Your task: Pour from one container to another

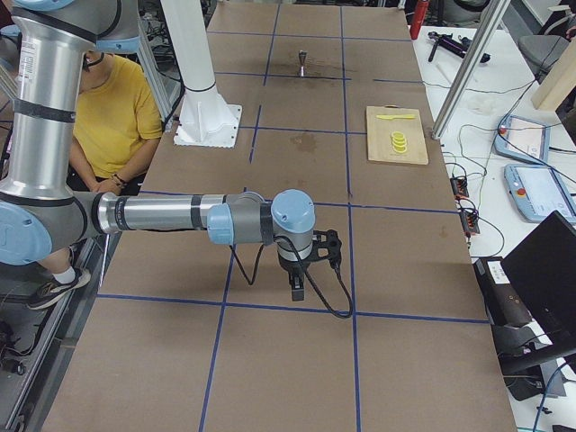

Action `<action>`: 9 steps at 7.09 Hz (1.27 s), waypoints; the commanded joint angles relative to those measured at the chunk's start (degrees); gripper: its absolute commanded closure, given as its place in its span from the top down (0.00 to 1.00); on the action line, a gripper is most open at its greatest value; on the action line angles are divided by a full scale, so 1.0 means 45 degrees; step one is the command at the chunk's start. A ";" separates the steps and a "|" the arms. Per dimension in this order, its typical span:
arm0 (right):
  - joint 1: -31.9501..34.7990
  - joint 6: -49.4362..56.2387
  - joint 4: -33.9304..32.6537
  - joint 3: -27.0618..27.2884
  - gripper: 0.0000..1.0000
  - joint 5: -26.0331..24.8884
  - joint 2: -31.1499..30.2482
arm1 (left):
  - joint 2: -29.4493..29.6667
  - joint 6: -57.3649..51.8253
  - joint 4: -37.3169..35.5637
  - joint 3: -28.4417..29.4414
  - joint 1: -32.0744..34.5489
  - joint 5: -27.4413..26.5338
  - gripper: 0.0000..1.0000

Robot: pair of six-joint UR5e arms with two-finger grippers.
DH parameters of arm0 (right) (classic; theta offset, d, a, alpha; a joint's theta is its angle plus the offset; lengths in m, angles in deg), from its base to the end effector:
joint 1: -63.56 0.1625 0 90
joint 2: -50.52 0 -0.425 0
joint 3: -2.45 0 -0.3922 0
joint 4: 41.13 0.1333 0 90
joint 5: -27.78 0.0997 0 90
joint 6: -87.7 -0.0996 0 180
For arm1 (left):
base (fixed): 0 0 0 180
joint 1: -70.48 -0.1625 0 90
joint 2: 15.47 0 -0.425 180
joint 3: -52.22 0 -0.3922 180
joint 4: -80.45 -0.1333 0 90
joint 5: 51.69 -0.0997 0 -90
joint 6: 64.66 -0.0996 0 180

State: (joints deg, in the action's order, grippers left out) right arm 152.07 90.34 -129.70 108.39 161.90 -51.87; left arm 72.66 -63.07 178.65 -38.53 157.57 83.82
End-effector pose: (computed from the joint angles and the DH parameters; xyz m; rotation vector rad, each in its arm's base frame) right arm 0.0534 -0.4073 0.6159 0.0903 -0.7690 -0.1019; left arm -0.0375 -0.4883 0.6519 0.0858 0.7973 0.0709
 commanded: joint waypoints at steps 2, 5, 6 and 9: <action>0.0000 0.0000 -0.0006 0.0012 1.00 0.0000 -0.0020 | 0.0044 0.0000 0.0014 -0.0050 -0.0019 -0.0014 1.00; 0.0000 0.0020 -0.0006 0.0012 1.00 0.0000 -0.0020 | 0.0044 0.0000 0.0014 -0.0050 -0.0019 -0.0015 1.00; 0.0000 0.0020 -0.0006 0.0031 1.00 0.0000 -0.0020 | 0.0044 0.0000 0.0014 -0.0050 0.0000 -0.0015 1.00; 0.0000 0.0020 -0.0005 0.0225 1.00 0.0000 -0.0020 | 0.0064 0.0020 0.0014 -0.0030 -0.0019 -0.0053 1.00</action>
